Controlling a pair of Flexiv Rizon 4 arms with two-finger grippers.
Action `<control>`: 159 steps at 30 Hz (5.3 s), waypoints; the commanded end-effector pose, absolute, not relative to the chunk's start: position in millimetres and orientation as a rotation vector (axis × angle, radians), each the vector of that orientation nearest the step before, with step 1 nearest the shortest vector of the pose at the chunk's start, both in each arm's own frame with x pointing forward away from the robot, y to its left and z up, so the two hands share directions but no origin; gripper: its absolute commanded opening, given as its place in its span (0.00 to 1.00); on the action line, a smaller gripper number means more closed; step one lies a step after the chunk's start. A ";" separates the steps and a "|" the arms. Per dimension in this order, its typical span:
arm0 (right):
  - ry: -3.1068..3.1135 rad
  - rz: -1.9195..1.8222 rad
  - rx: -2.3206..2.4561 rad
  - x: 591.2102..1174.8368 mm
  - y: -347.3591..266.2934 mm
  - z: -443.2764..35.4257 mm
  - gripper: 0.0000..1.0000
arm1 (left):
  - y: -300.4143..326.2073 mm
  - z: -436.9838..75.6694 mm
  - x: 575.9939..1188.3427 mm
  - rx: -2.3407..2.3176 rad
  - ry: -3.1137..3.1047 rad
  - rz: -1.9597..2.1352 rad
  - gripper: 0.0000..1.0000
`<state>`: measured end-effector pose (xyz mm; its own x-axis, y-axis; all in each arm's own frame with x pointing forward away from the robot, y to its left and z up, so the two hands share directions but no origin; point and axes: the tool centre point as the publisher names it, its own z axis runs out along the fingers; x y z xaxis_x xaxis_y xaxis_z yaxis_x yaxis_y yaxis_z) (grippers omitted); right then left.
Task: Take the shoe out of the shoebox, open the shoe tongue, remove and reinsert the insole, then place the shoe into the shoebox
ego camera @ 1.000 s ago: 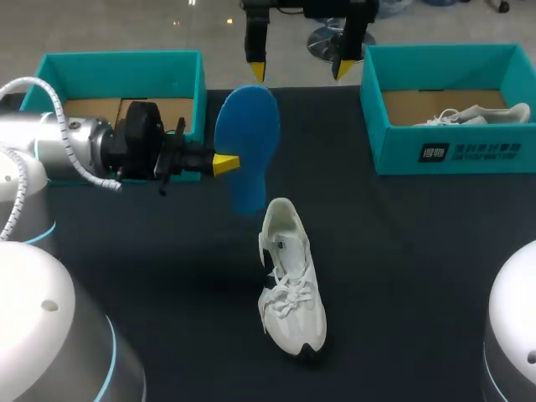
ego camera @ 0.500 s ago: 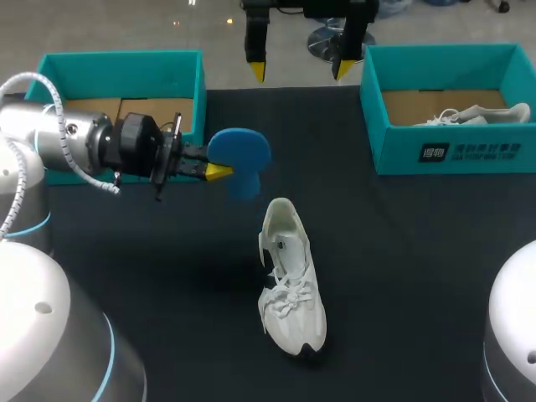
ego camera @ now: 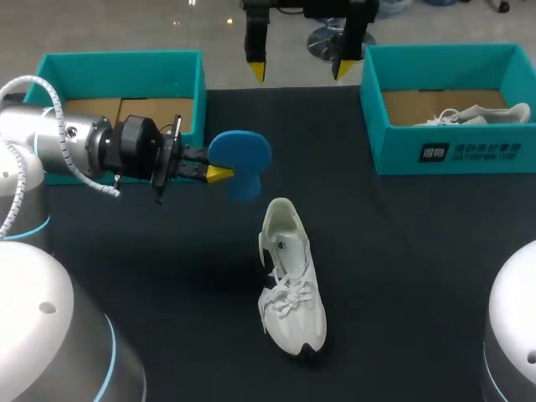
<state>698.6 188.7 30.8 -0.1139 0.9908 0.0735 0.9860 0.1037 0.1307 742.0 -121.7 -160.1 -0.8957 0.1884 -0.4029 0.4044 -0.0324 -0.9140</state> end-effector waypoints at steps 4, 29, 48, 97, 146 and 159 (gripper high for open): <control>2.310 0.227 2.070 699.4 188.6 31.1 1.00 | -131.2 -148.5 744.3 0.904 1.844 -1.973 0.00; 2.310 0.227 2.070 699.4 188.6 31.1 1.00 | -121.6 -138.3 749.9 1.342 1.309 -1.205 0.00; 2.310 0.227 2.070 699.4 188.6 31.1 1.00 | -121.6 -138.3 749.9 1.342 1.309 -1.205 0.00; 2.406 0.769 2.047 704.8 180.3 9.6 1.00 | -152.1 -131.0 785.2 1.417 0.930 -0.869 0.00; 2.744 1.615 2.030 708.2 148.0 -57.4 1.00 | -152.1 -131.0 785.2 1.417 0.930 -0.869 0.00; 2.748 1.788 1.813 716.2 165.4 -75.1 1.00 | -152.1 -131.0 785.2 1.417 0.930 -0.869 0.00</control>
